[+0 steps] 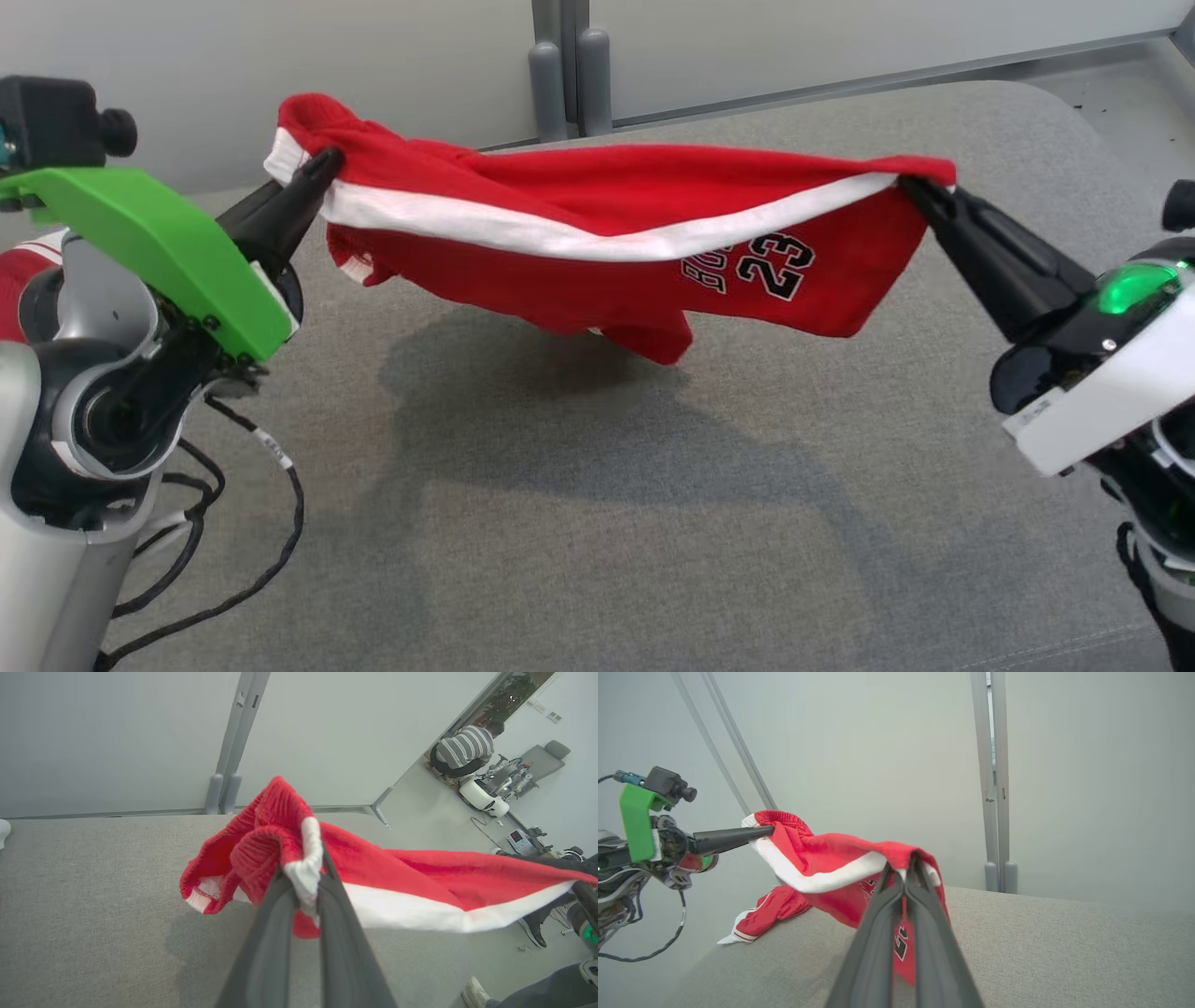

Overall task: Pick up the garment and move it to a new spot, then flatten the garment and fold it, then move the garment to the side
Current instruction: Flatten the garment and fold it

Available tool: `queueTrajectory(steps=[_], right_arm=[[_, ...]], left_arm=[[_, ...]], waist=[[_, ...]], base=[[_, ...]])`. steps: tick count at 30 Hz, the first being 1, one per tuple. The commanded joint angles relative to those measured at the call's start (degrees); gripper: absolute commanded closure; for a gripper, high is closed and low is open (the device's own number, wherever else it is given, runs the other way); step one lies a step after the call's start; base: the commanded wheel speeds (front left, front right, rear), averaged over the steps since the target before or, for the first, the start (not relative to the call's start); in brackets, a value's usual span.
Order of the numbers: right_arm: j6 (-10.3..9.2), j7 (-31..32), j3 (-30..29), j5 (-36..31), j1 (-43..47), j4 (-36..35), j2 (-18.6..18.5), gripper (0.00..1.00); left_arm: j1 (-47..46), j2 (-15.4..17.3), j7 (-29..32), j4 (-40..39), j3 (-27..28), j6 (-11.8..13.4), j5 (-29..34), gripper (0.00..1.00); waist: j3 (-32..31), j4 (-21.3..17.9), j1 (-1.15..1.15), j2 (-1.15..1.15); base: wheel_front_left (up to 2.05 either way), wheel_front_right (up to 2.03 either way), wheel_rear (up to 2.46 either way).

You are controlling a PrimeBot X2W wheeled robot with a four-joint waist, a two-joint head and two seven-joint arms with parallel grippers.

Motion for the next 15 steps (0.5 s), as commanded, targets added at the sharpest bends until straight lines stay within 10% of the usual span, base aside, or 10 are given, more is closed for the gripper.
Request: queueTrajectory(steps=[1, 7, 15], right_arm=[[0.00, 1.7, -1.7, 1.7, -2.1, -1.4, -0.2, 1.00], [0.00, 6.6, -5.7, 4.9, -12.5, 1.9, 0.3, 1.00], [0.01, 9.2, -6.0, 0.9, -34.0, 18.0, 3.6, 1.00]], left_arm=[[-2.6, -1.1, 0.5, -2.2, 0.9, 2.6, -0.7, 1.00], [-12.7, -2.6, 2.5, -2.1, 0.2, 8.1, 2.0, 1.00], [-31.3, -5.3, 0.8, 11.7, -2.9, 6.8, 9.6, 1.00]], waist=[[1.4, -0.2, 0.00, 0.52], [8.8, 0.4, 0.00, 0.52], [20.0, 1.3, 0.00, 0.52]], base=[[0.00, 0.00, 0.00], [0.00, 0.00, 0.00], [0.00, 0.00, 0.00]])
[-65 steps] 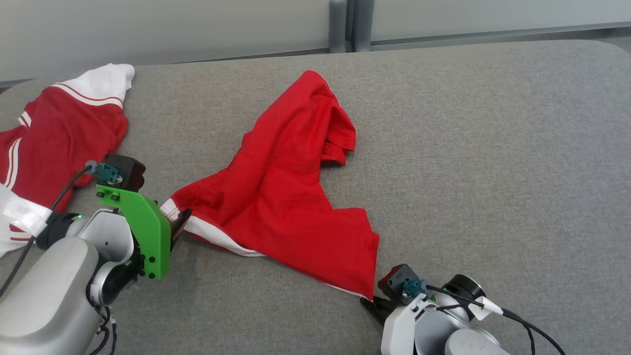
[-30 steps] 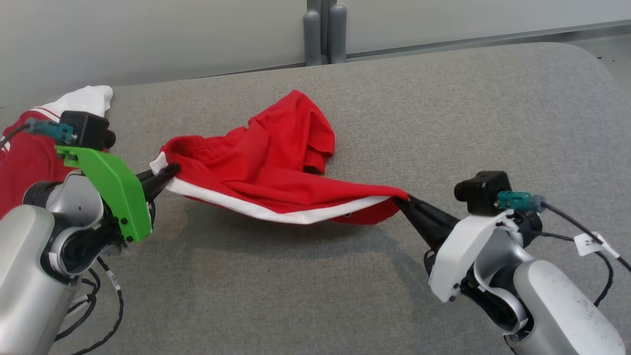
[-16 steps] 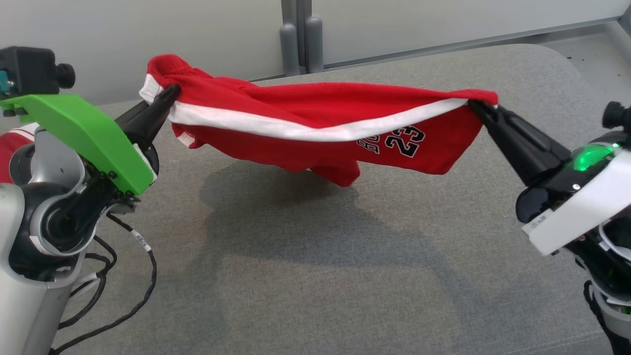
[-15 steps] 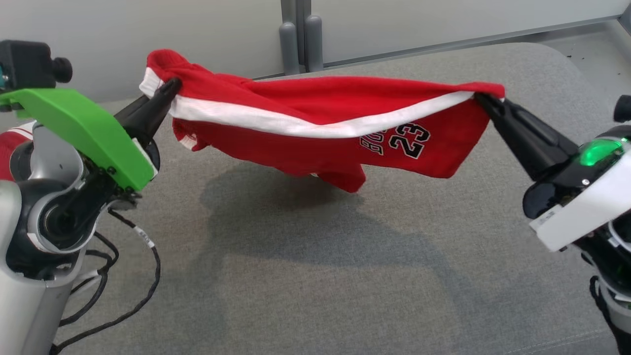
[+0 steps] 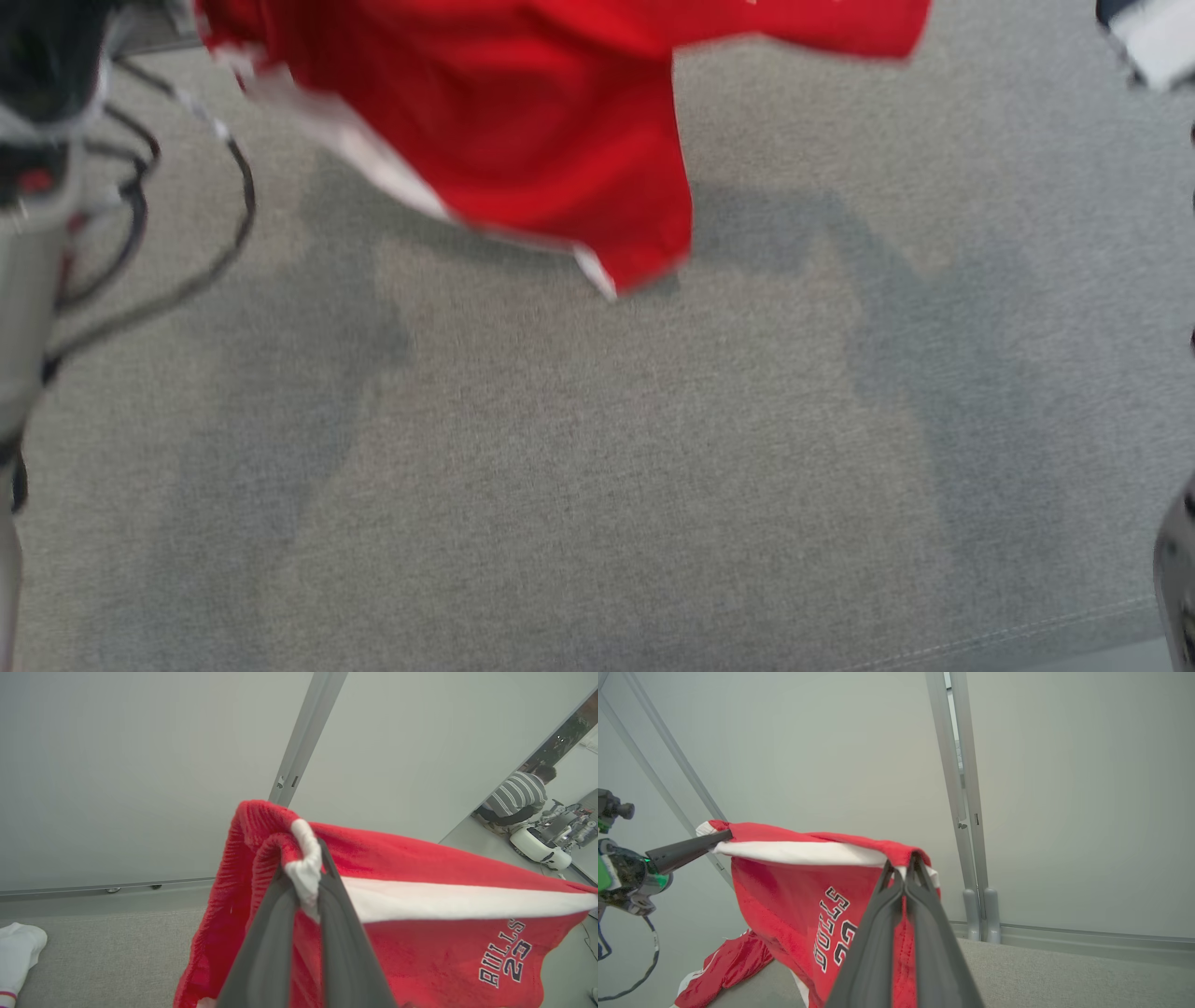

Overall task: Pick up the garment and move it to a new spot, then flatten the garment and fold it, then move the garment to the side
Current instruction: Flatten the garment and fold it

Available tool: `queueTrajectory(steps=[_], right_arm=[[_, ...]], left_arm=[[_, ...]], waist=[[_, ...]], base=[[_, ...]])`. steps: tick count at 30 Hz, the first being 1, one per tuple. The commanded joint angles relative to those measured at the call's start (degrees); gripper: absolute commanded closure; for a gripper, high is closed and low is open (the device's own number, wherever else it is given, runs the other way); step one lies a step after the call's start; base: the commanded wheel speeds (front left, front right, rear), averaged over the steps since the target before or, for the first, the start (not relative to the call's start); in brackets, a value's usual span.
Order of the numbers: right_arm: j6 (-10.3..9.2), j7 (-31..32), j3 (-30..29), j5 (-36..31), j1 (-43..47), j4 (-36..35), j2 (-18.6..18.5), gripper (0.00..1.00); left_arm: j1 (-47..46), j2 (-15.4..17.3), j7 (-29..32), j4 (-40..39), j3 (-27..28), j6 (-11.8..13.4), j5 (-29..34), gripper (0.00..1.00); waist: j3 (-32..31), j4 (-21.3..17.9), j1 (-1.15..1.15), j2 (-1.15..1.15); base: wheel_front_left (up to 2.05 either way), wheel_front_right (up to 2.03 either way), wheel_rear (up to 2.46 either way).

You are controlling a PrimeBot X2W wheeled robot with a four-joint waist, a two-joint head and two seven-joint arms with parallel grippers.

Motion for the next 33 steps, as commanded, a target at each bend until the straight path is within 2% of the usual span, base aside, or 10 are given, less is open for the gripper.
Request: queueTrajectory(steps=[1, 5, 9, 12, 15, 18, 21, 27, 30, 33], right_arm=[[0.01, -0.3, 0.2, -1.4, -3.5, 2.3, 0.4, 1.00], [0.00, -3.5, 2.2, -7.3, -16.6, 13.3, 2.0, 1.00], [0.01, -8.5, 4.7, -11.2, -27.6, 22.3, 2.6, 1.00], [0.00, -13.9, 6.1, -13.2, -33.0, 28.0, 2.9, 1.00], [0.00, -21.4, 7.6, -15.9, -35.8, 33.3, 2.9, 1.00], [-0.01, -29.7, 8.9, -16.2, -34.5, 38.1, 4.3, 1.00], [0.00, -35.1, 13.3, -14.9, -30.5, 41.6, 5.1, 1.00], [0.00, -40.9, 23.3, -6.8, -21.6, 40.1, 2.1, 1.00], [0.00, -42.6, 26.0, -1.8, -17.7, 36.1, -1.8, 1.00], [-0.01, -43.5, 27.5, 2.2, -13.7, 31.7, -6.3, 1.00]], left_arm=[[-3.8, -0.6, -0.9, 2.2, 0.0, -0.7, 1.0, 1.00], [-14.6, -3.8, -7.2, 13.3, -0.9, -3.6, 5.8, 1.00], [-23.7, -5.8, -14.5, 22.9, -3.4, -8.7, 10.7, 1.00], [-27.7, -7.2, -21.4, 29.0, -4.4, -12.2, 13.5, 1.00], [-29.2, -8.3, -29.4, 34.7, -4.6, -14.4, 15.5, 1.00], [-26.5, -9.5, -37.4, 39.7, -4.2, -16.9, 15.9, 1.00], [-23.0, -10.1, -43.0, 43.9, -4.6, -19.3, 15.8, 1.00], [-13.8, -11.3, -48.6, 46.4, -4.1, -23.9, 14.5, 1.00], [-9.4, -11.3, -49.3, 44.1, -2.9, -23.8, 14.6, 1.00], [-4.7, -11.8, -49.4, 40.1, -0.1, -22.6, 13.3, 1.00]], waist=[[9.3, 1.3, -0.01, 0.52], [13.5, 1.6, -0.01, 0.52], [16.6, 1.8, -0.01, 0.52], [18.8, 2.0, -0.01, 0.52], [20.4, 2.1, -0.01, 0.52], [21.9, 2.1, -0.01, 0.52], [23.3, 2.0, -0.01, 0.52], [24.3, 2.0, -0.01, 0.52], [23.9, 2.1, -0.01, 0.52], [23.2, 2.2, -0.01, 0.52]], base=[[0.00, 0.00, 0.00], [0.00, 0.00, 0.00], [0.00, 0.00, 0.00], [0.00, 0.00, 0.00], [0.00, 0.00, 0.00], [0.00, 0.00, 0.00], [0.00, 0.00, 0.00], [0.00, 0.00, 0.00], [0.00, 0.00, 0.00], [0.00, 0.00, 0.00]])
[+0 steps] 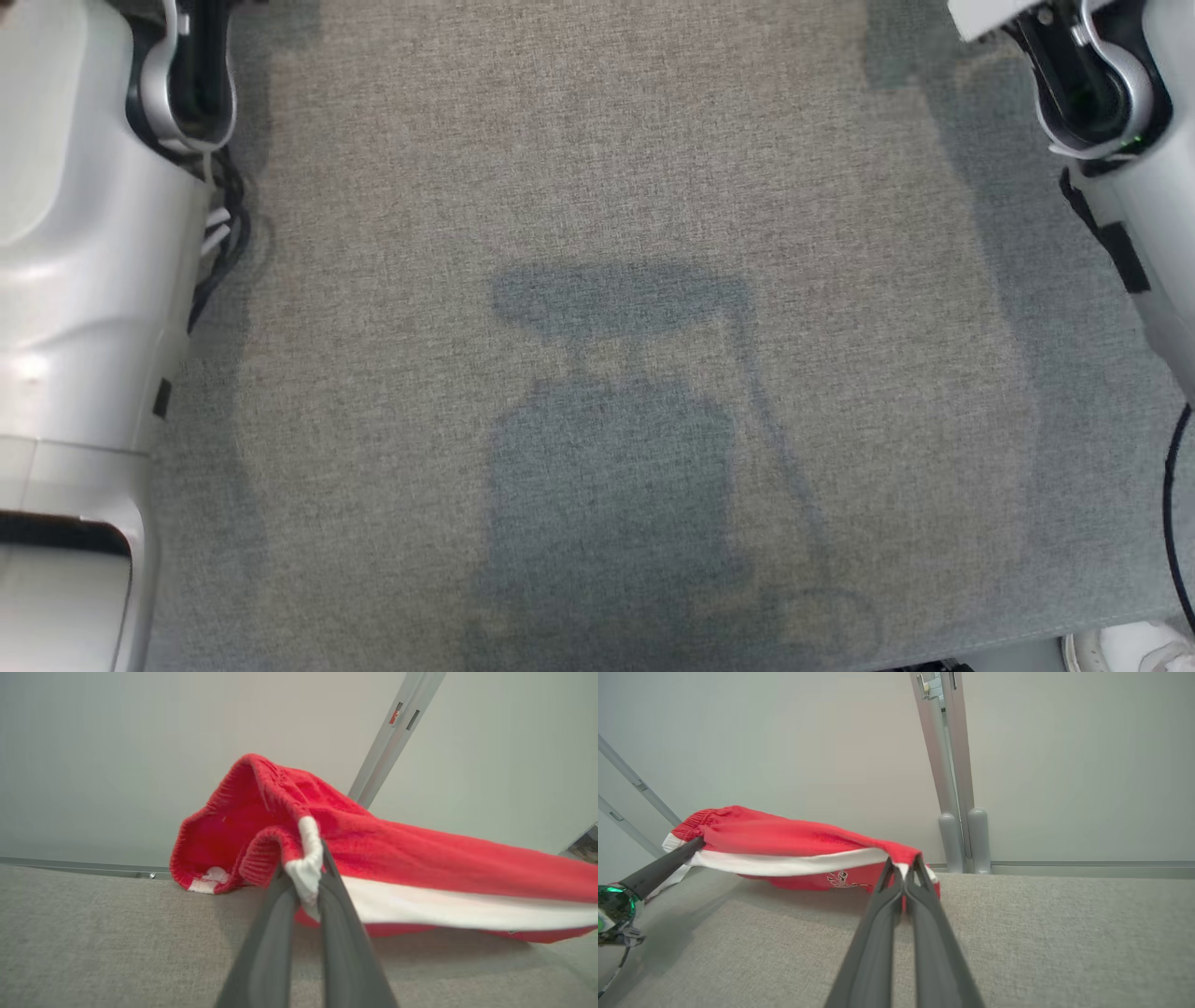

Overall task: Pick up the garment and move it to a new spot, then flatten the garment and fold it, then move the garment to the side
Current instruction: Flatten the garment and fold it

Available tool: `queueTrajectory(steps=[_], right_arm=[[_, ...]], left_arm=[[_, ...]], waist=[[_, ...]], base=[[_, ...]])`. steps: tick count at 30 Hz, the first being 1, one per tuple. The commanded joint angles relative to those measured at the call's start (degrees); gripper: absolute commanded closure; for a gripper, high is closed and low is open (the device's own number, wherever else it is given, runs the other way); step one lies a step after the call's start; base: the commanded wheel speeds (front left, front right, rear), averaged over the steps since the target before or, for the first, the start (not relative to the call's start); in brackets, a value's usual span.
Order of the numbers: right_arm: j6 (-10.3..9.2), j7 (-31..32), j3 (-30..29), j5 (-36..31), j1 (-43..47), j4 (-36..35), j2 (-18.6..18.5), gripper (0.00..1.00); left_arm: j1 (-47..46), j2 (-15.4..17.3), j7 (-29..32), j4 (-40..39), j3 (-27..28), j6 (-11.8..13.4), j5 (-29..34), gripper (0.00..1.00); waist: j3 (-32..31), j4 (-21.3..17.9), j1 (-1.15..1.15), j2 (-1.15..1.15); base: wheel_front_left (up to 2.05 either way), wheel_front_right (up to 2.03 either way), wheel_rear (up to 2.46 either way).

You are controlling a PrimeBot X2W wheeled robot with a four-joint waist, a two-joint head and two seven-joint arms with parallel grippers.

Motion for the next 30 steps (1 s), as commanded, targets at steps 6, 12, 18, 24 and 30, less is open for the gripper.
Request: queueTrajectory(steps=[6, 12, 18, 24, 30], right_arm=[[-0.04, -0.4, 1.4, 5.2, 10.3, -9.1, -9.1, 1.00], [-0.05, 0.0, 1.4, 7.5, 21.8, -14.5, -13.8, 1.00], [-0.06, 1.9, -0.3, 8.9, 38.5, -20.4, -17.4, 1.00], [-0.12, 3.8, -5.7, 9.1, 58.3, -24.8, -18.5, 1.00], [-0.41, 6.8, -11.9, 8.7, 76.4, -29.9, -19.5, 1.00]], left_arm=[[13.3, -0.9, -0.2, -13.1, 4.4, 3.2, 1.0, 1.00], [28.1, -2.9, -0.3, -22.5, 6.3, 4.5, 1.7, 1.00], [47.1, -5.2, -0.3, -30.8, 7.5, 4.8, 3.1, 1.00], [66.7, -7.9, -0.3, -36.3, 10.3, 5.5, 5.2, 1.00], [78.7, -9.1, -0.4, -38.7, 10.0, 5.9, 5.9, 1.00]], waist=[[-4.4, 0.9, -0.01, 0.52], [-11.2, 1.8, -0.01, 0.52], [-18.6, 2.9, -0.01, 0.52], [-25.0, 4.3, -0.01, 0.52], [-26.4, 6.5, -0.01, 0.52]], base=[[0.00, 0.00, 0.00], [0.00, 0.00, 0.00], [0.00, 0.00, 0.00], [0.00, 0.00, 0.00], [0.00, 0.00, 0.00]])
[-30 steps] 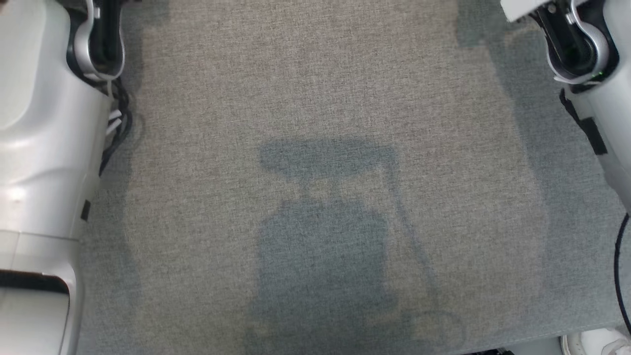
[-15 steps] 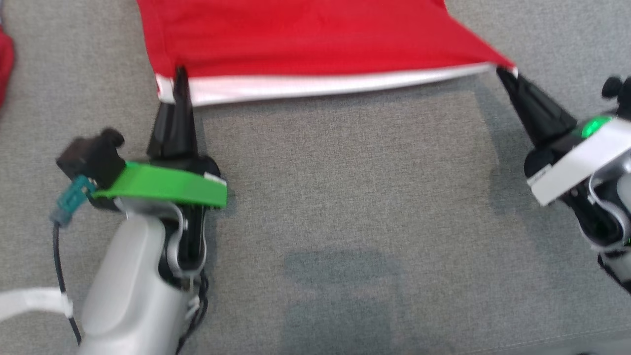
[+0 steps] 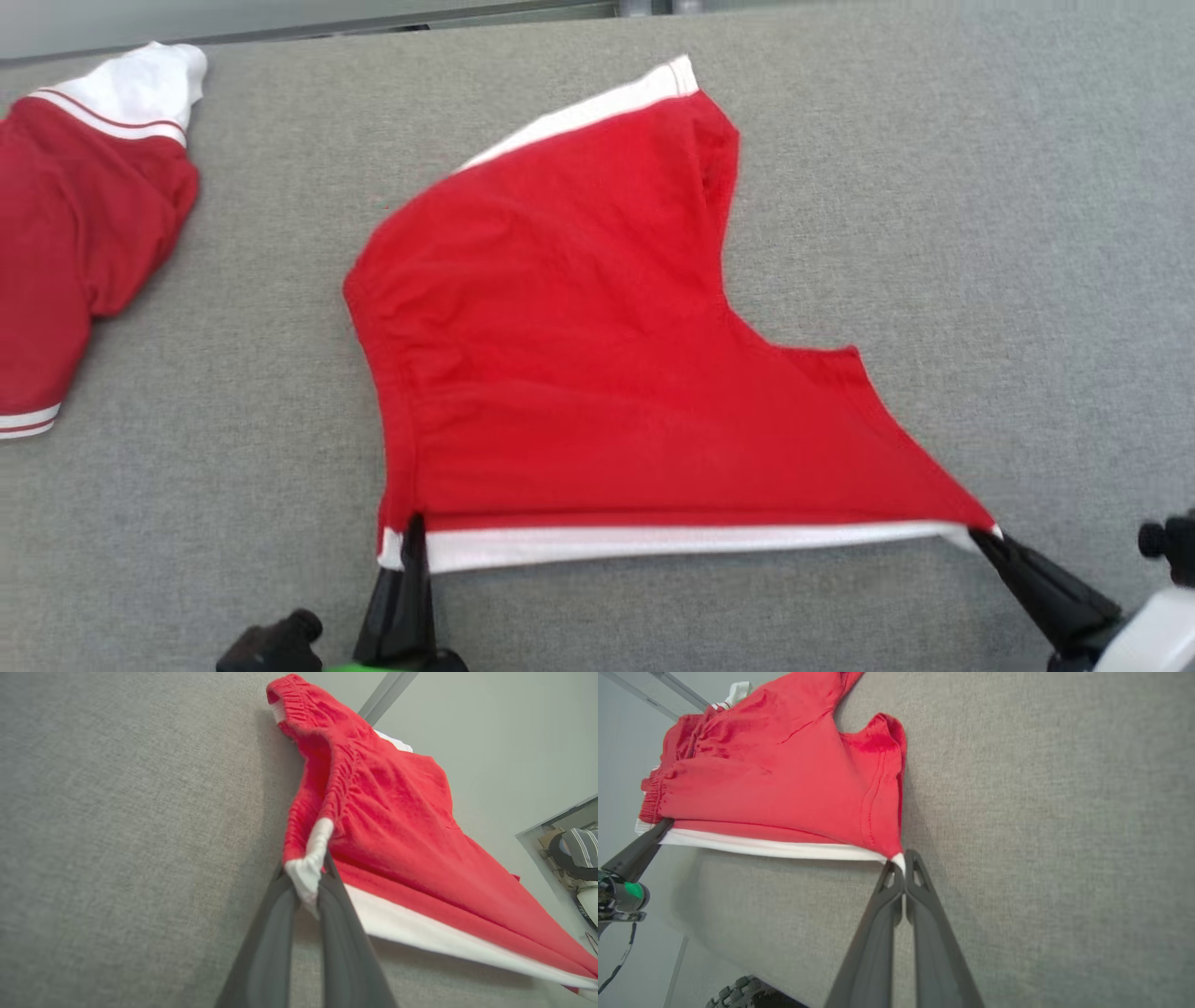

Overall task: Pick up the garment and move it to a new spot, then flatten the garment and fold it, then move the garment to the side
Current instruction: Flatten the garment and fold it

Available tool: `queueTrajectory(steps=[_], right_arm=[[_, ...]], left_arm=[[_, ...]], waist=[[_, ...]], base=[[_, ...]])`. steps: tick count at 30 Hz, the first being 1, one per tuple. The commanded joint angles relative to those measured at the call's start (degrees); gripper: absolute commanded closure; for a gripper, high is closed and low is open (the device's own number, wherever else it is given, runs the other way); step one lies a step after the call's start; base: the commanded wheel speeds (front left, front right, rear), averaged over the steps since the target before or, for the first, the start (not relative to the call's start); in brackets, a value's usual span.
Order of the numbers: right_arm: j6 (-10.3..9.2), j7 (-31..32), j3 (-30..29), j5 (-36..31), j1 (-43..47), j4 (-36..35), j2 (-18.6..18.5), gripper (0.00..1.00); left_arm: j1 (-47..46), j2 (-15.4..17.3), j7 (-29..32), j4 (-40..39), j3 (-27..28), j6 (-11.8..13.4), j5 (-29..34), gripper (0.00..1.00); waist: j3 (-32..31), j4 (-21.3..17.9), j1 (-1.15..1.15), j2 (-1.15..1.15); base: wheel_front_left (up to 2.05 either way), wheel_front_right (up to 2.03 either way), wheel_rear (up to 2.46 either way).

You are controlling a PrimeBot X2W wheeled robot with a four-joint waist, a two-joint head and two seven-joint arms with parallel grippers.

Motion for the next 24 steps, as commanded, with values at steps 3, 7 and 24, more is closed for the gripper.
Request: queueTrajectory(steps=[3, 7, 24], right_arm=[[-0.92, 1.8, -5.6, -0.2, 9.4, -4.6, -1.2, 1.00], [-0.62, 4.5, -10.4, -0.5, 11.5, -11.8, 0.1, 1.00], [-0.51, 16.5, -3.1, -0.8, -32.9, -1.1, 7.6, 1.00]], left_arm=[[5.0, 0.6, -0.1, -1.7, -0.2, 0.8, -1.1, 1.00], [6.4, 1.2, 3.5, -5.8, -2.2, 1.5, -1.0, 1.00], [-19.7, 1.6, 29.4, -14.4, 0.4, 14.8, -5.5, 1.00]], waist=[[-1.7, 3.4, 0.01, 0.52], [-0.2, 3.6, 0.01, 0.52], [8.2, 6.1, 0.01, 0.52]], base=[[0.00, 0.00, 0.00], [0.00, 0.00, 0.00], [0.00, 0.00, 0.00]])
